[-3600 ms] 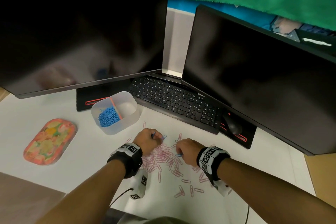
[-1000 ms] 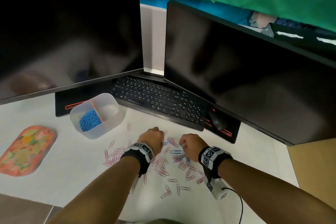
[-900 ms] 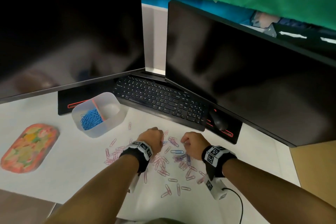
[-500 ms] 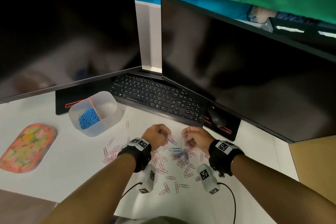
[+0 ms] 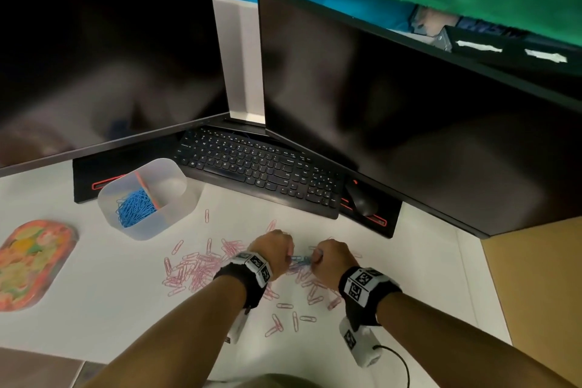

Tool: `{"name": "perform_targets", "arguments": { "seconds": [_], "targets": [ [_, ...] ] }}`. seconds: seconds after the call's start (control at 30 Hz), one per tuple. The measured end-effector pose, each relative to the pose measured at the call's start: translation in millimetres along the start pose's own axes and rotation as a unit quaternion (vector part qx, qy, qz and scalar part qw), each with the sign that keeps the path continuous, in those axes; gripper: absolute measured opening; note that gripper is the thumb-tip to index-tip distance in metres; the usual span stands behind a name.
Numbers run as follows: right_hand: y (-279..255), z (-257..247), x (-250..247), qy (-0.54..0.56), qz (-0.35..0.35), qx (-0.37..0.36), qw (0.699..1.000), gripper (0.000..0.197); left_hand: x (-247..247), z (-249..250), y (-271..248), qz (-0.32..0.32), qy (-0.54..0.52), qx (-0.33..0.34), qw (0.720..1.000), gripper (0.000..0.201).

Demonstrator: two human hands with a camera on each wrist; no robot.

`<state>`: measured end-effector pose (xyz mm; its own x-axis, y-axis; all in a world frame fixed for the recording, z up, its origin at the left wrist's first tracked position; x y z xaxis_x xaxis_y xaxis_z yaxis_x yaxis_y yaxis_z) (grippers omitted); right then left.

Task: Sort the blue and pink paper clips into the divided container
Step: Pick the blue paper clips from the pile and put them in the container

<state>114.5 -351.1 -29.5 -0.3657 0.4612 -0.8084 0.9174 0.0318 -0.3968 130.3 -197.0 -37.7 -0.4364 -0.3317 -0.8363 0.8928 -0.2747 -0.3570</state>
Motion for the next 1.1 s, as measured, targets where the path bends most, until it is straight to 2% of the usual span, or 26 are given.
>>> {"name": "perform_targets", "arguments": {
  "seconds": [0.2,0.3,0.4,0.47,0.53,0.67,0.87,0.97,1.1],
  "targets": [
    [2,7,-3,0.054,-0.040,0.006,0.998,0.019,-8,-11,-3,0.016,-0.066,-0.033,0.997,0.013],
    [1,8,-8,0.093,-0.099,0.002,0.991,0.028,-13,-17,-5,0.036,-0.116,-0.041,0.992,0.018],
    [1,12,-11,0.195,-0.156,0.043,0.967,0.023,-16,-21,-5,0.019,-0.162,-0.053,0.985,0.031],
    [0,16,-13,0.285,-0.170,0.080,0.940,0.017,-17,-23,-4,-0.013,-0.231,-0.067,0.971,0.035],
    [-1,17,-15,0.338,-0.165,0.088,0.922,0.014,-18,-22,-2,-0.019,-0.313,-0.090,0.945,0.033],
    [-5,14,-20,0.374,-0.147,0.071,0.913,0.015,-28,-13,0,-0.023,-0.441,-0.148,0.885,0.026],
    [-5,10,-26,0.373,-0.135,0.079,0.915,0.022,-32,-14,1,-0.044,-0.490,-0.177,0.852,0.016],
    [-6,11,-31,0.337,-0.135,0.067,0.929,0.021,-29,-16,1,-0.047,-0.513,-0.181,0.838,0.026],
    [-6,16,-32,0.276,-0.121,0.040,0.953,0.014,-28,-16,-1,-0.052,-0.537,-0.180,0.823,0.024]
  ]
}}
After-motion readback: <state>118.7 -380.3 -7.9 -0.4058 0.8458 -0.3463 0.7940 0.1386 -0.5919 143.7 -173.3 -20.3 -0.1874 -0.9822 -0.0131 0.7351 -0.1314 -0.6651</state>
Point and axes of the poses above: each hand's wrist, its own y-axis towards the middle knuckle, its own x-axis out of the palm, z = x × y, the point moved 2 cm from there along y, towards the middle knuckle, and after that the axes turned 7 degrees about z, right-handed, at the moved point
